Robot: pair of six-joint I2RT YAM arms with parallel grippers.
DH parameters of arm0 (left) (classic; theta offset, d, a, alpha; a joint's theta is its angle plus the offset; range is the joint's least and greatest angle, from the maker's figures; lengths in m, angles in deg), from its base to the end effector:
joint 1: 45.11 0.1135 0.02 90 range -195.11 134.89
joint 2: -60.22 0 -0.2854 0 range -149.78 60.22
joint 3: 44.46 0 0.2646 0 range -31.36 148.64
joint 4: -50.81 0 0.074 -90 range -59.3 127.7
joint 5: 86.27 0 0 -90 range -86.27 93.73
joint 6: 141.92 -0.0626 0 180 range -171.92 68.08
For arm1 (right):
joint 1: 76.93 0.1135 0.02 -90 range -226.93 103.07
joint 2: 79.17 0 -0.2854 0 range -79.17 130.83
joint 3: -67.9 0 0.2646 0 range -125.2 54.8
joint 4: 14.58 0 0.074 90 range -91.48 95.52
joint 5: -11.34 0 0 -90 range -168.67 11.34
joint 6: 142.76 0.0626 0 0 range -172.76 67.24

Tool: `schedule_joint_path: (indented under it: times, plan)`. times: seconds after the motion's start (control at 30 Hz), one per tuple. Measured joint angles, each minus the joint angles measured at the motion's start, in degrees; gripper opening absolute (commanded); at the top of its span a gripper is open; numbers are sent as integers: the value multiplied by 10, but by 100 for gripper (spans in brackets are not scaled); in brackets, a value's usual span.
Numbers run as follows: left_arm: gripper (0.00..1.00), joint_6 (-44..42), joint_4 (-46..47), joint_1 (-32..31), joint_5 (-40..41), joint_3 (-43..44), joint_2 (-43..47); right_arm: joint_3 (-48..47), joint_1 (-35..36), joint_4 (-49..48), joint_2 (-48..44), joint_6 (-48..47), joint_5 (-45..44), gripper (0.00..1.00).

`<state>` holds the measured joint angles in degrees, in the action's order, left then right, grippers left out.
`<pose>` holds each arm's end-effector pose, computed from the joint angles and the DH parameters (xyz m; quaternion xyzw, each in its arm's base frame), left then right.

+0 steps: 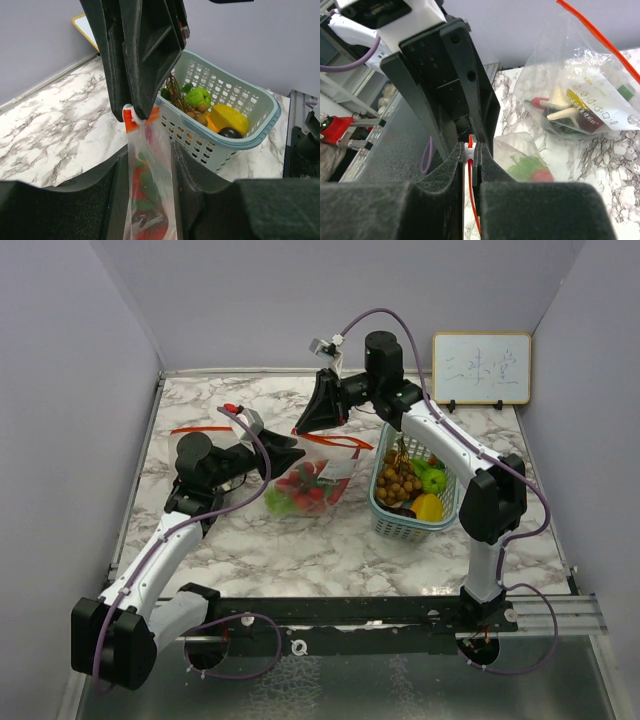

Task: Place the food in the zip-top bag and seal the zipper
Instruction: Zip the zipper food storage bag at the center of the board.

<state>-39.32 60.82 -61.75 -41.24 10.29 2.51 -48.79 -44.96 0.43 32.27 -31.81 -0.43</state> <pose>0.2261 -0.1137 0.3556 0.3079 0.6015 -0.4198 0.6059 0.3691 0.3026 0.3887 -0.4616 0.5515 0.6547 0.2326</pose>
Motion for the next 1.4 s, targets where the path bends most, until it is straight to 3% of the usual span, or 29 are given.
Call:
schedule_joint_path:
  times: [0.07,0.2,0.23,0.43,0.67,1.1,1.27,1.4]
  plan:
    - [32,-3,4,0,-9,0,-9,-5,0,3,0,-1,4,2]
    - [3,-5,11,-2,-14,0,-26,-14,1,12,0,-3,9,2]
    - [0,-6,13,-3,-14,0,-31,-14,2,14,0,-3,10,2]
    - [0,0,14,-4,-15,4,-42,-16,2,39,0,-17,9,2]
    - [0,-10,-84,-4,5,60,-34,-51,2,117,5,-80,-1,2]
    - [0,-43,-187,-6,47,63,21,-80,-5,232,23,-172,-14,2]
    - [16,-60,-184,-6,54,61,26,-80,-13,238,23,-170,-6,2]
    - [4,-43,-131,-2,52,48,24,-76,-22,234,23,-166,-3,2]
